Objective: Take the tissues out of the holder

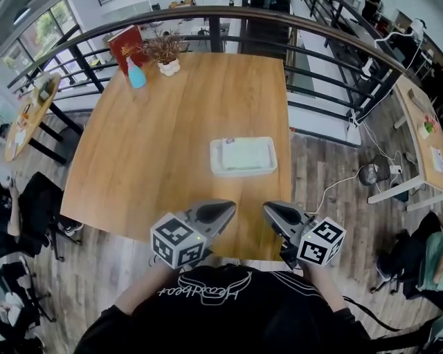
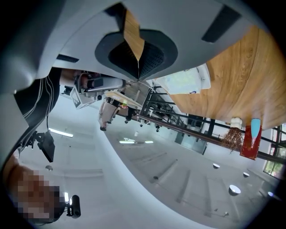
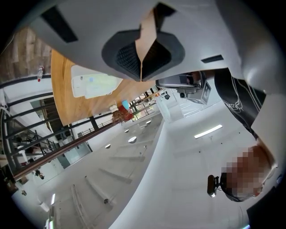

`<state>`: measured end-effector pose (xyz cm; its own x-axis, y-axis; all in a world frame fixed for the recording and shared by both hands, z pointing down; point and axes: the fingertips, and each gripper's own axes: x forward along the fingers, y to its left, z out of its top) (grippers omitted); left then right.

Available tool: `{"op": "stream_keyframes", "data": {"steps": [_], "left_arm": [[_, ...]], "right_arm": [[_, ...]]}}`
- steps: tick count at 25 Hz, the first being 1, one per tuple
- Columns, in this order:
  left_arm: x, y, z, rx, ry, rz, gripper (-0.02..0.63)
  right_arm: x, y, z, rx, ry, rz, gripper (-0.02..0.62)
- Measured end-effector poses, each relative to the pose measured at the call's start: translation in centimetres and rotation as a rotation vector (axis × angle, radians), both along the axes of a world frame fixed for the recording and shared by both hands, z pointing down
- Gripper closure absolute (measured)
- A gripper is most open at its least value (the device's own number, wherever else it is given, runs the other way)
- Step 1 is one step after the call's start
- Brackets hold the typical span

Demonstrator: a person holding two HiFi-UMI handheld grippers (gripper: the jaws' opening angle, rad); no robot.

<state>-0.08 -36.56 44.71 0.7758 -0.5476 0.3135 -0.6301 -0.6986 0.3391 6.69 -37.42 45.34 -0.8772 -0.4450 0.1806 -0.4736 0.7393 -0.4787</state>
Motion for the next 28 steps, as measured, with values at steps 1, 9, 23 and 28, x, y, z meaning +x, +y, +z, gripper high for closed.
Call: {"op": "stream_keyframes", "data": {"steps": [1,9,23,28], "left_arm": [[0.0,-0.4,0.1,0.0,-0.003,-0.006,0.592],[-0.2,-2.0,1.2,-0.019,-0.032,-0.029,0.592],[-0.5,-9.4,0.8,-0.018,-0.055,-0.016,0.591],[-1.3,-12.0,1.7,-0.021,-0.091,-0.011,0.589]], "right_arm": [[0.1,-0.6,0.0,0.0,-0.003,0.0,0.575],[0.4,-2.4,0.6,-0.008,-0.018,0.009,0.575],[1.3,-7.7,0.5,-0.021,-0.034,0.052,0.575],[1.1,-9.2,1.5,-0.041,-0.035,0.057,0.575]]}}
